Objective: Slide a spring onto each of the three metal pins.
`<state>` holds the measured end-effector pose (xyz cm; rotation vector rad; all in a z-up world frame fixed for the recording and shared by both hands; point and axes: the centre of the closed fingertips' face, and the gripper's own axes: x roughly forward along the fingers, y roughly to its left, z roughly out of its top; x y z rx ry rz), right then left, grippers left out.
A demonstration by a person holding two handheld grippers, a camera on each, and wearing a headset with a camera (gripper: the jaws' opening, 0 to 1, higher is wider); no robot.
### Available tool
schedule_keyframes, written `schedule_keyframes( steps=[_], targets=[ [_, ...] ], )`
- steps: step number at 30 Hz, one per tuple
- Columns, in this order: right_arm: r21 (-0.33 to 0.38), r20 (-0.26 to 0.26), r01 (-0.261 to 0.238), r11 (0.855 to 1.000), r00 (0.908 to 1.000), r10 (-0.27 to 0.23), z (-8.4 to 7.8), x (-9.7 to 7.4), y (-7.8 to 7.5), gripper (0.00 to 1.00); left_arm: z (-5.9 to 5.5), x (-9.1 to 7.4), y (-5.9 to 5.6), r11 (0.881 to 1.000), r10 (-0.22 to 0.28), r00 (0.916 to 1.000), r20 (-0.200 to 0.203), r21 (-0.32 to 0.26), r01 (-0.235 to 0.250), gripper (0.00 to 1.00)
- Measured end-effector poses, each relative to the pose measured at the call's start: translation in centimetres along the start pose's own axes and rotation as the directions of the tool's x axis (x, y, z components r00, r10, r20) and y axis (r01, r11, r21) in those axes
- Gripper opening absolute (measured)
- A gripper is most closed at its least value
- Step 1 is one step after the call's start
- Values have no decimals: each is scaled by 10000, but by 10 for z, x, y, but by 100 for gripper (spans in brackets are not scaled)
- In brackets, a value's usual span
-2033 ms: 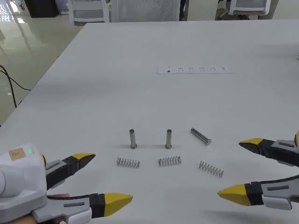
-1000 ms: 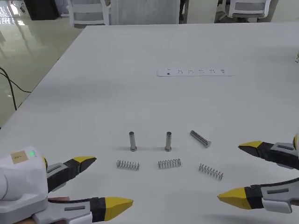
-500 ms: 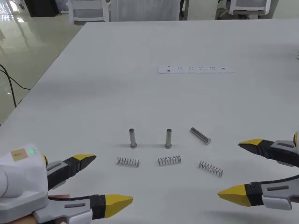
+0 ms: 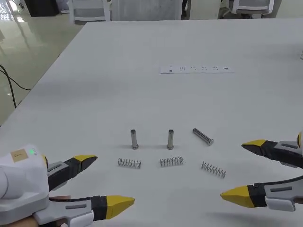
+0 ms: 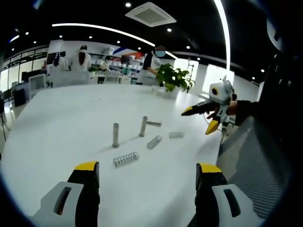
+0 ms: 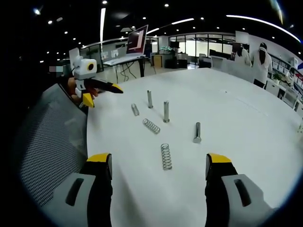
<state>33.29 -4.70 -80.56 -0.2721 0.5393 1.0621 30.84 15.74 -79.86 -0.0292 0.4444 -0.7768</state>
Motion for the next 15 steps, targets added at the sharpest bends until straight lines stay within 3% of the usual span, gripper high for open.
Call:
schedule_keyframes(
  steps=[15],
  targets=[
    [5, -37, 72, 10000, 10000, -71, 0, -1, -4, 80, 1, 1, -1, 10000, -34, 10000, -5, 5, 34, 80]
  ],
)
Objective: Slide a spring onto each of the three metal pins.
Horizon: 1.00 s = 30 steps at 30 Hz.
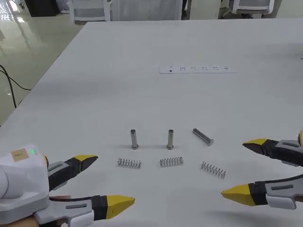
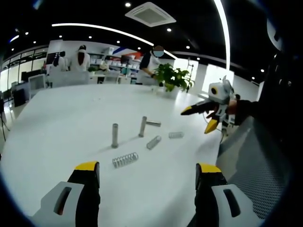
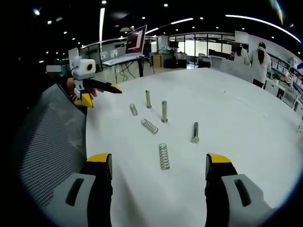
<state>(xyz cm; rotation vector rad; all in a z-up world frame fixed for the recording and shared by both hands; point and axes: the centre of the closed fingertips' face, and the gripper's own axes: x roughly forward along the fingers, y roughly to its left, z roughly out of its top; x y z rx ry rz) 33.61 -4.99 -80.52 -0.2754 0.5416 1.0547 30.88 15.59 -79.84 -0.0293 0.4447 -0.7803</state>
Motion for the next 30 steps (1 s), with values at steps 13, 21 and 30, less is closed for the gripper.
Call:
schedule_keyframes(
  steps=[13, 21, 30],
  targets=[
    [-231, 51, 330, 9992, 9994, -329, 16, 0, -18, 76, -1, -1, 0, 10000, -32, 10000, -24, -15, 32, 79],
    [-576, 7, 547, 9968, 9985, -548, 33, 6, -32, 73, 0, 0, -1, 10000, -74, 10000, -26, 1, 74, 79],
    [-1008, -54, 626, 9929, 9980, -635, 50, 18, -45, 69, -2, -1, -1, 10000, -32, 10000, -33, -56, 32, 78]
  ],
)
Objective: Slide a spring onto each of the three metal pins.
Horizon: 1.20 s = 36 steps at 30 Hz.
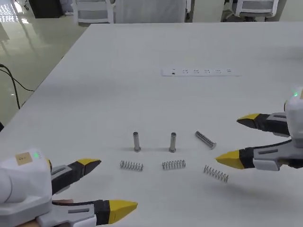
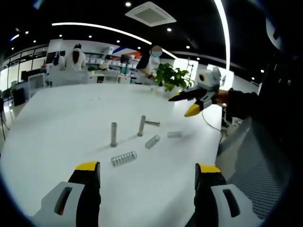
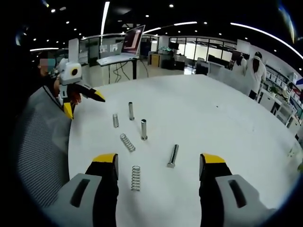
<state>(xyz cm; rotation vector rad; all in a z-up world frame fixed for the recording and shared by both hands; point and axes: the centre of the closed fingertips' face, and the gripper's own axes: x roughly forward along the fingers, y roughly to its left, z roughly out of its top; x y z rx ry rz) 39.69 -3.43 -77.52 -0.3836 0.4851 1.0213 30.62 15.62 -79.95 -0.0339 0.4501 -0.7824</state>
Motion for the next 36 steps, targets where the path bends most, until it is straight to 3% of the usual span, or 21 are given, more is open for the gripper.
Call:
schedule_keyframes(
  steps=[23, 36],
  targets=[
    [-25, -789, -39, 10000, 9969, 37, 4, 38, -20, 57, -2, 1, -2, 10000, 4, 10000, -20, -22, -4, 77],
    [216, -1860, 10, 9998, 9825, 30, -9, 60, -32, 45, -3, 1, -3, 10000, -34, 10000, -53, -62, 33, 77]
  ],
)
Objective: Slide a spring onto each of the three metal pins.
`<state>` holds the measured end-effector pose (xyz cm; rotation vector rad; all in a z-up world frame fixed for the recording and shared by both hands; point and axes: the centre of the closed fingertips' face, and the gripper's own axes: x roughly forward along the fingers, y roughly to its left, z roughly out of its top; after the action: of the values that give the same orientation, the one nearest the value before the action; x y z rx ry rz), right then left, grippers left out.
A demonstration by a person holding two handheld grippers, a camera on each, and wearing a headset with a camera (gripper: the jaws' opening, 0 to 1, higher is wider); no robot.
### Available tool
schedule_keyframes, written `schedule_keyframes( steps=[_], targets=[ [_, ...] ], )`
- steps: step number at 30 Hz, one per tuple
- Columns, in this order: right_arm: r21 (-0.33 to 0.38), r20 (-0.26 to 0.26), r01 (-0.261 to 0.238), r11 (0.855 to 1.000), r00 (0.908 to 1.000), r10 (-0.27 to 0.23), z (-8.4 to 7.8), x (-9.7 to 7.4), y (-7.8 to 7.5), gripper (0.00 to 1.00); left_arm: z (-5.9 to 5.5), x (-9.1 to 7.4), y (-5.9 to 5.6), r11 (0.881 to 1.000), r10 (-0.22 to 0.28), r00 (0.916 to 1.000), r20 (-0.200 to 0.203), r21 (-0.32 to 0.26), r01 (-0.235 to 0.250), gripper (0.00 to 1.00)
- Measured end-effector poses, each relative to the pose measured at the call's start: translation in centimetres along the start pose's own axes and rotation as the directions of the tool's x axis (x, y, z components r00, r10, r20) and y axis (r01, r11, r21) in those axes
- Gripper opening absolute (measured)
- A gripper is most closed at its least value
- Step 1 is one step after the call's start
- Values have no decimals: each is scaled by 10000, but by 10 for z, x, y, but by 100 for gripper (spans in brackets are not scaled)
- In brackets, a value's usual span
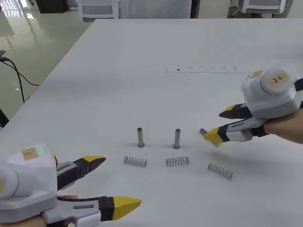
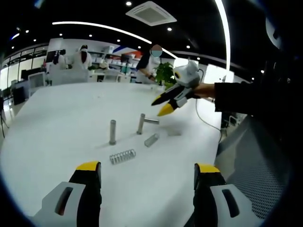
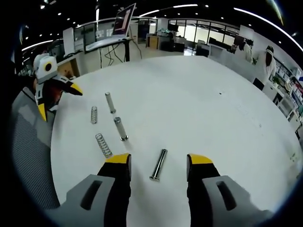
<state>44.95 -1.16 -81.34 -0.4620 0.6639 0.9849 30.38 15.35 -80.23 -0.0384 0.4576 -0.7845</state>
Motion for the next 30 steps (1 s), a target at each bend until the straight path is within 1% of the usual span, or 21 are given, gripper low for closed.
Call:
schedule_keyframes(
  steps=[5, 8, 13, 20, 26, 30],
  targets=[
    [187, -355, 58, 9998, 9994, -51, -5, 8, -2, 41, -1, 1, 0, 10000, -17, 10000, -33, -6, 17, 76],
    [304, -545, 175, 9994, 9984, -159, -7, 12, -5, 37, -1, 1, 0, 10000, -14, 10000, -38, -24, 14, 76],
    [460, -720, 179, 9988, 9973, -146, -7, 18, -6, 31, -2, 1, 0, 10000, -17, 10000, -68, -36, 17, 76],
    [569, -928, 177, 9982, 9956, -123, -7, 26, -6, 26, -3, 1, 0, 10000, -19, 10000, -89, -42, 18, 75],
    [556, -1172, 162, 9983, 9931, -95, -9, 33, -4, 23, -3, 2, -1, 10000, -75, 9999, -133, -29, 75, 75],
    [578, -1350, 166, 9982, 9908, -87, -12, 37, -4, 21, -3, 0, 0, 10000, -67, 9999, -124, -30, 66, 74]
  ],
)
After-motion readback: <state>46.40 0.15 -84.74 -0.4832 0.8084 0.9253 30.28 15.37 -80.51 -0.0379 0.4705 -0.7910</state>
